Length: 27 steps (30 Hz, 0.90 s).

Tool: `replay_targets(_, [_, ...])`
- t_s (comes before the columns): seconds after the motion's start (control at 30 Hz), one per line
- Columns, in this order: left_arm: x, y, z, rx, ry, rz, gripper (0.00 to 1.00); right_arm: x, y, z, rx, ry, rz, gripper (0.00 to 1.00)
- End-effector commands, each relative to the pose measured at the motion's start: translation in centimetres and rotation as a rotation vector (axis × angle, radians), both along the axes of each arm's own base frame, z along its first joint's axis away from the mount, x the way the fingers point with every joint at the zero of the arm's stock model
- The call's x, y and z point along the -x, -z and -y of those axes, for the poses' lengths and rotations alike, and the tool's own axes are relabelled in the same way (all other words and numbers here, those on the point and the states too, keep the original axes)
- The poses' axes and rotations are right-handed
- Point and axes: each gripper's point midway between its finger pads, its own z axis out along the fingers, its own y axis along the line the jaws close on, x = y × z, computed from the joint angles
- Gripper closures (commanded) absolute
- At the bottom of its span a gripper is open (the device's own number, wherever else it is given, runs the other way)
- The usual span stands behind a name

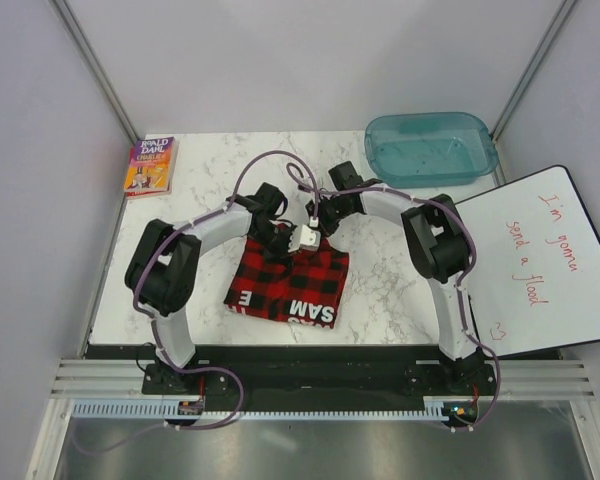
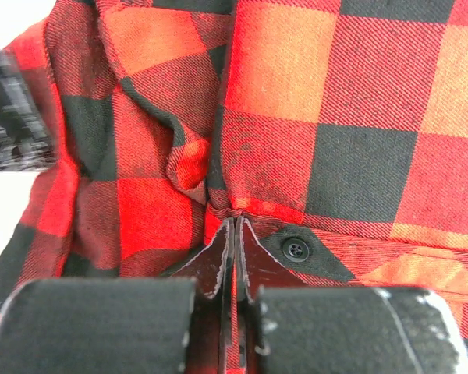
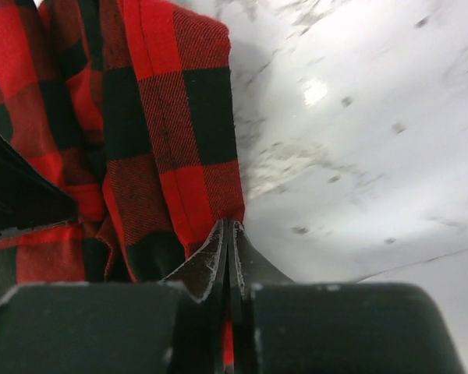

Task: Fold and stack the long sleeve shirts
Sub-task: Fold the shirt

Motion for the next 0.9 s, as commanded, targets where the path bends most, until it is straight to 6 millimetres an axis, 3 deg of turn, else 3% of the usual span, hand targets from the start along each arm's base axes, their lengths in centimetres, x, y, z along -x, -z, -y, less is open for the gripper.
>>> replay_targets(0.0, [3.3, -1.1, 0.0, 0.019, 0.002, -0.047, 0.98, 0.0, -4.8, -0.3, -0.066, 0.001, 0.031, 0.90])
replay_targets(0.07, [3.5, -1.6, 0.0, 0.025, 0.000, -0.038, 0.98, -2.0, -6.9, 0.0, -0.097, 0.047, 0.050, 0.82])
replay_targets(0.17, [3.4, -2.8, 0.1, 0.044, 0.001, -0.008, 0.98, -4.1, -9.3, 0.1, -0.149, 0.088, 0.055, 0.77])
replay_targets(0.33, [2.6, -4.4, 0.7, 0.075, 0.003, 0.031, 0.98, -2.4, -10.7, -1.5, -0.265, 0.036, -0.084, 0.82])
replay_targets(0.6, [2.1, -4.1, 0.8, 0.065, 0.003, 0.035, 0.98, 0.2, -8.1, -2.9, -0.297, -0.004, -0.285, 0.91])
replay_targets(0.87, [1.3, -4.4, 0.9, 0.058, -0.011, 0.051, 0.98, 0.0, -2.1, -2.6, -0.206, 0.020, -0.344, 0.93])
